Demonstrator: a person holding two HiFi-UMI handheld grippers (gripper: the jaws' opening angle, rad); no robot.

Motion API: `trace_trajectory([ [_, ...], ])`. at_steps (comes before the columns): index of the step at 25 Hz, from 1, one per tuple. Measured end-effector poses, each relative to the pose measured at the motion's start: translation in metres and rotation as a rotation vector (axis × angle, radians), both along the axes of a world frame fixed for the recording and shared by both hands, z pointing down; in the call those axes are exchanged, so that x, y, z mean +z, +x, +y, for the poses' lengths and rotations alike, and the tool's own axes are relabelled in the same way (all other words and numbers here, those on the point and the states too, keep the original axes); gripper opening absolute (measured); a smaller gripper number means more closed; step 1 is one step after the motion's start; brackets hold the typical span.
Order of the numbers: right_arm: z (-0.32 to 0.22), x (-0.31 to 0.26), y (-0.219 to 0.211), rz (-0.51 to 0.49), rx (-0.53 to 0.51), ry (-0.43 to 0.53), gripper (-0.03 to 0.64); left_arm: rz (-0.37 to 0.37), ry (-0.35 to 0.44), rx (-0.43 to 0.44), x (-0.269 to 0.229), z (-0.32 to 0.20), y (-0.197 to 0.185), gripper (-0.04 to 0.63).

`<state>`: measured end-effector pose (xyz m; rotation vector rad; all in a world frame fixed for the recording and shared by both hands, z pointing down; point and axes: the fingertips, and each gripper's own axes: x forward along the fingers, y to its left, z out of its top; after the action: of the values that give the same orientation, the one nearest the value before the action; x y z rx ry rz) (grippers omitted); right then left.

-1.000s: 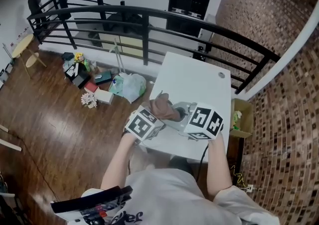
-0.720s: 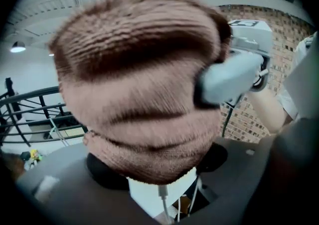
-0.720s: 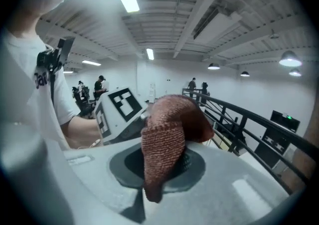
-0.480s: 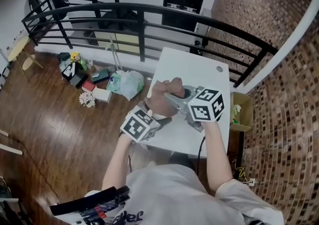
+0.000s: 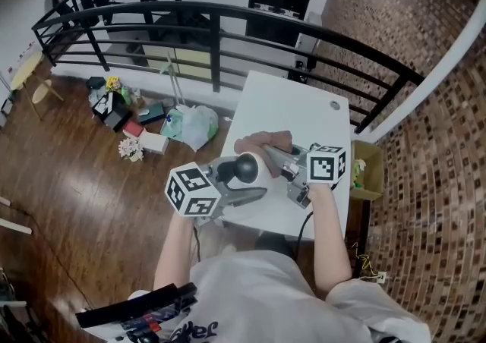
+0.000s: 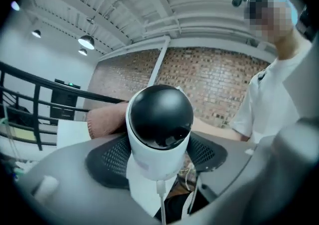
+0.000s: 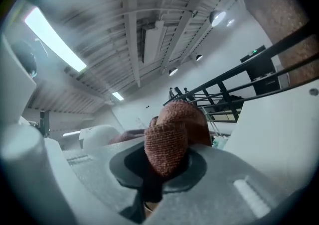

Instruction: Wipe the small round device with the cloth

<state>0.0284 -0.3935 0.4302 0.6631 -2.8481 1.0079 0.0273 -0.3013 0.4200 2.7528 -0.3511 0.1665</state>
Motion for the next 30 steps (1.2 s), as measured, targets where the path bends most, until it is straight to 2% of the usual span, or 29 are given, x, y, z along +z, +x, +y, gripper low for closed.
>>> trace_trajectory([
  [2, -0.005, -0.016, 0.004, -0.08, -0.024, -0.003, 0.023, 0.089, -0.003, 0.078, -0.012, 0.012, 0.0, 0.377],
  [4, 0.002, -0.035, -0.004, -0.126, -0.139, 0.013, 0.023, 0.13, 0.028, 0.167, -0.019, 0.026, 0.001, 0.377],
  [8, 0.043, -0.055, -0.04, -0.091, -0.412, 0.059, 0.023, 0.125, 0.113, 0.303, -0.019, 0.048, 0.004, 0.377],
  [10, 0.058, -0.052, -0.051, -0.08, -0.49, 0.036, 0.023, 0.125, 0.13, 0.326, -0.019, 0.053, 0.005, 0.377],
  [11, 0.061, -0.052, -0.052, -0.105, -0.509, 0.018, 0.023, 0.128, 0.135, 0.329, -0.019, 0.053, 0.005, 0.377],
  [15, 0.069, -0.075, -0.038, -0.308, -0.541, -0.005, 0.023, 0.167, 0.113, 0.307, -0.021, 0.05, -0.001, 0.377],
  [19, 0.083, -0.093, -0.027, -0.321, -0.534, 0.072, 0.023, 0.179, 0.108, 0.232, -0.018, 0.037, -0.005, 0.377],
  [24, 0.118, -0.095, -0.032, -0.182, -0.578, 0.166, 0.023, 0.154, 0.083, 0.115, -0.011, 0.016, -0.005, 0.377],
  [28, 0.141, -0.07, -0.04, -0.018, -0.621, 0.176, 0.023, 0.168, 0.022, 0.021, -0.006, -0.001, -0.007, 0.377],
  [30, 0.148, -0.056, -0.044, 0.057, -0.638, 0.169, 0.023, 0.148, 0.012, 0.003, 0.0, -0.004, -0.007, 0.377],
])
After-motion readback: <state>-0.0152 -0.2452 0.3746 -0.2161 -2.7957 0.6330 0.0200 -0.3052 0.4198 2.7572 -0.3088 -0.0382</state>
